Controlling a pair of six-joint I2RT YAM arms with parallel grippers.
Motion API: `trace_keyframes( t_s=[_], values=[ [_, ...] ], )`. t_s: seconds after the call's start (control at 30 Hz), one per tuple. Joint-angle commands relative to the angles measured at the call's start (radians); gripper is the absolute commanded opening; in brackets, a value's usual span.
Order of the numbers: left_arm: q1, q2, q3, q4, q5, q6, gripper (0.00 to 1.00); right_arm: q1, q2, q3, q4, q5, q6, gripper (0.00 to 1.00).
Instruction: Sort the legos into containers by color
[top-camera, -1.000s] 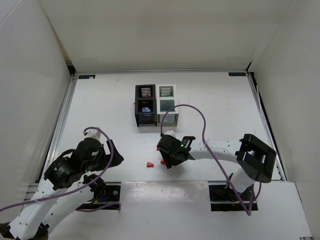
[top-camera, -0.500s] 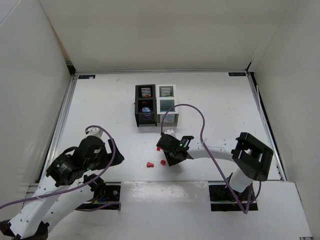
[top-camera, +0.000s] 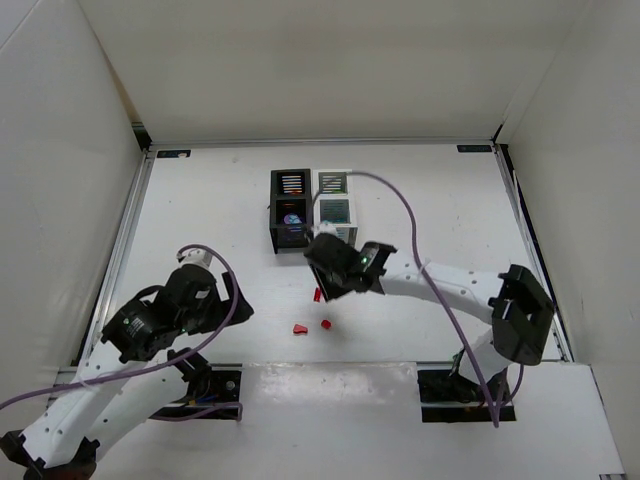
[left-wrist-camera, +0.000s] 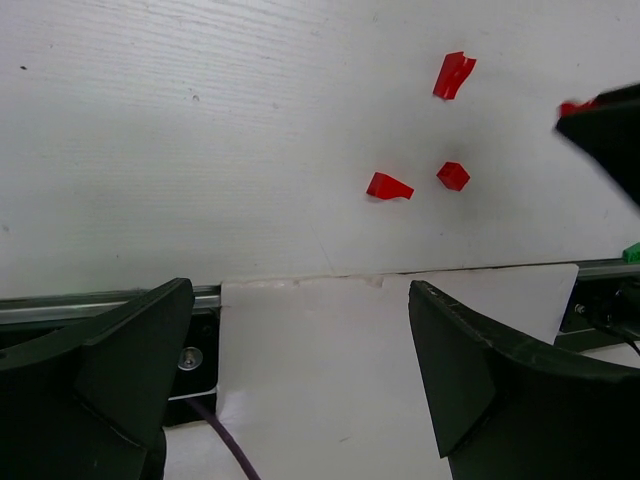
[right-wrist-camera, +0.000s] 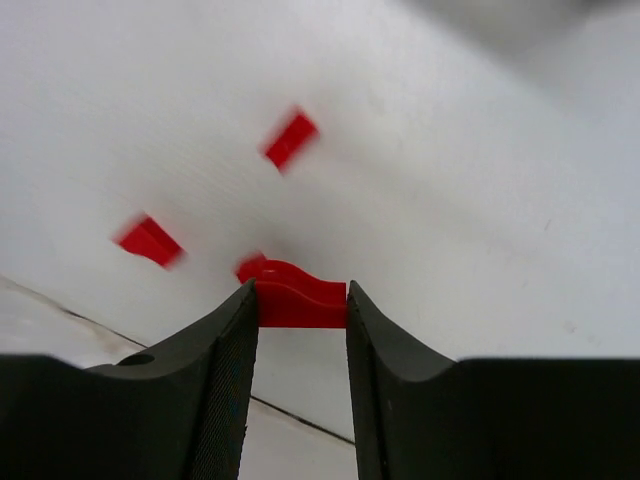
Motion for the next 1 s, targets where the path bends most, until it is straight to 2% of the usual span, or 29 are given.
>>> trace_keyframes(
  t_s=[0.0, 0.03, 0.07, 0.1, 0.17, 0.2, 0.27, 0.3, 0.33, 0.37, 0.4, 0.47, 0.57, 0.77, 0.83, 0.87, 0.97],
  values=[
    [-0.008, 0.027, 0.002, 0.048, -0.014, 0.007, 1.00, -0.069, -0.020, 0.213, -0.017, -0.029, -0.142, 0.29],
    [-0.005, 0.033, 0.000, 0.053, -0.016, 0.007, 1.00, -0.132, 0.009, 0.249, -0.016, -0.077, -0.193, 0.29],
    [-0.005, 0.043, -0.001, 0.057, -0.016, 0.007, 1.00, -0.150, 0.050, 0.360, -0.005, -0.098, -0.215, 0.29],
    [-0.005, 0.052, -0.006, 0.068, -0.016, 0.005, 1.00, -0.168, 0.069, 0.396, 0.016, -0.152, -0.241, 0.30],
    [-0.005, 0.066, -0.010, 0.079, -0.010, 0.005, 1.00, -0.220, 0.171, 0.529, 0.016, -0.165, -0.300, 0.30],
    [-0.005, 0.073, -0.013, 0.091, -0.008, 0.004, 1.00, -0.228, 0.199, 0.666, 0.010, -0.183, -0.310, 0.30],
    [-0.006, 0.101, -0.006, 0.091, -0.011, 0.008, 1.00, -0.265, 0.325, 0.759, -0.008, -0.188, -0.359, 0.30],
    [-0.005, 0.106, -0.003, 0.091, -0.013, 0.015, 1.00, -0.285, 0.357, 0.906, -0.025, -0.209, -0.373, 0.30],
    [-0.006, 0.125, 0.008, 0.088, -0.016, 0.019, 1.00, -0.294, 0.455, 0.951, -0.033, -0.218, -0.375, 0.30],
    [-0.006, 0.135, 0.010, 0.088, -0.016, 0.025, 1.00, -0.323, 0.492, 1.000, -0.055, -0.227, -0.370, 0.30],
    [-0.005, 0.142, 0.011, 0.088, -0.019, 0.034, 1.00, -0.334, 0.517, 1.133, -0.072, -0.279, -0.366, 0.30],
    [-0.006, 0.162, 0.017, 0.093, -0.027, 0.048, 1.00, -0.355, 0.619, 1.216, -0.080, -0.331, -0.360, 0.32],
    [-0.003, 0.175, 0.022, 0.107, -0.033, 0.064, 1.00, -0.395, 0.681, 1.252, -0.036, -0.423, -0.334, 0.33],
    [-0.003, 0.195, 0.000, 0.136, -0.013, 0.068, 1.00, -0.403, 0.730, 1.257, 0.027, -0.442, -0.329, 0.36],
    [-0.003, 0.204, -0.003, 0.137, -0.004, 0.070, 1.00, -0.405, 0.739, 1.260, 0.029, -0.445, -0.323, 0.45],
    [-0.003, 0.211, 0.000, 0.143, 0.004, 0.071, 1.00, -0.403, 0.739, 1.258, 0.030, -0.451, -0.318, 0.58],
    [-0.003, 0.230, -0.003, 0.162, 0.021, 0.091, 1.00, -0.409, 0.730, 1.252, 0.027, -0.447, -0.309, 0.63]
  ],
)
